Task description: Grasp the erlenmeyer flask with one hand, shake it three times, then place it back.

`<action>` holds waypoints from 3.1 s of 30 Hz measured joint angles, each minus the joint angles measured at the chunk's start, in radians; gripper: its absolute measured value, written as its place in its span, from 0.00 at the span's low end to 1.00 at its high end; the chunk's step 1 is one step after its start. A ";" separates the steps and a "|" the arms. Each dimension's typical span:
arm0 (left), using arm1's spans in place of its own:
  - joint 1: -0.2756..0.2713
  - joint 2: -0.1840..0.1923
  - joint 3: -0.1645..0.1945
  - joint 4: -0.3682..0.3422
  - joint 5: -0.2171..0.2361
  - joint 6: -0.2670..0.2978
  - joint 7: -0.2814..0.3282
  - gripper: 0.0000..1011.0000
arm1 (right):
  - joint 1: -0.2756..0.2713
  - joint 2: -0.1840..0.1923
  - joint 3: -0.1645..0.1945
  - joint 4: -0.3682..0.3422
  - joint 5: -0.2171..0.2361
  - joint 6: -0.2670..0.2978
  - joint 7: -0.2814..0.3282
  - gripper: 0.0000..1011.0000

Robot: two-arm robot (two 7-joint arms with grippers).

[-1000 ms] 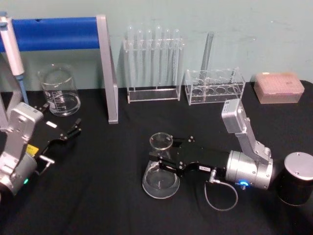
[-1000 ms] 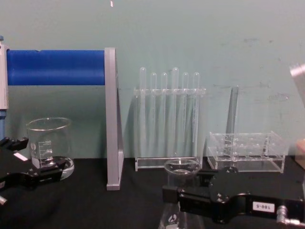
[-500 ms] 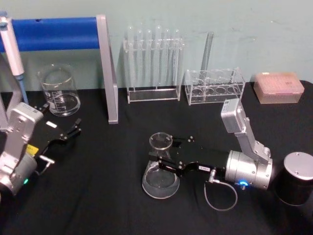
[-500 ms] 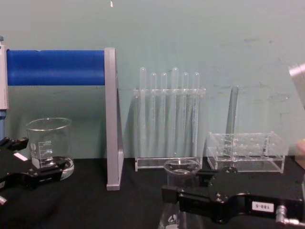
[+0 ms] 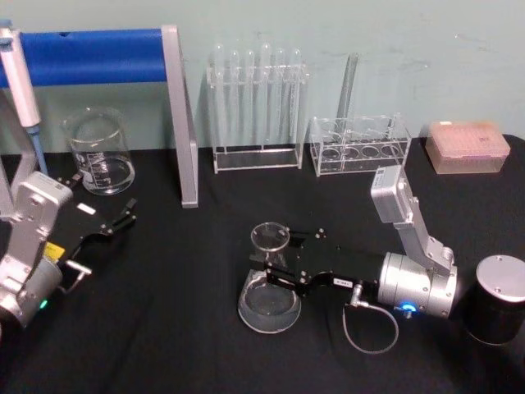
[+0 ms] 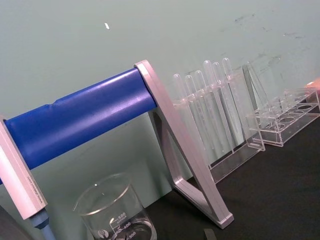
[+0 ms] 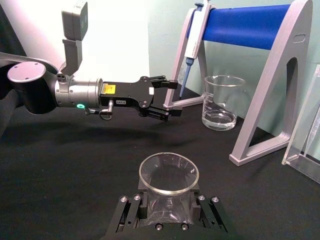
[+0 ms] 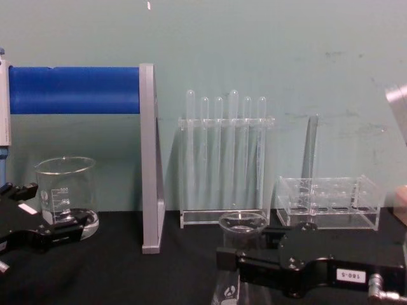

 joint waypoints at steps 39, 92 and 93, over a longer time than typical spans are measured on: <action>0.000 0.000 0.000 0.000 0.000 0.000 0.000 0.99 | 0.000 0.000 0.000 0.000 -0.001 0.000 0.000 0.99; 0.000 0.000 0.000 0.000 0.000 0.000 0.000 0.99 | -0.132 0.026 0.202 -0.068 -0.090 0.031 -0.335 0.99; 0.000 0.000 0.000 0.000 0.000 0.000 0.000 0.99 | -0.126 0.019 0.201 -0.060 -0.095 0.036 -0.341 0.99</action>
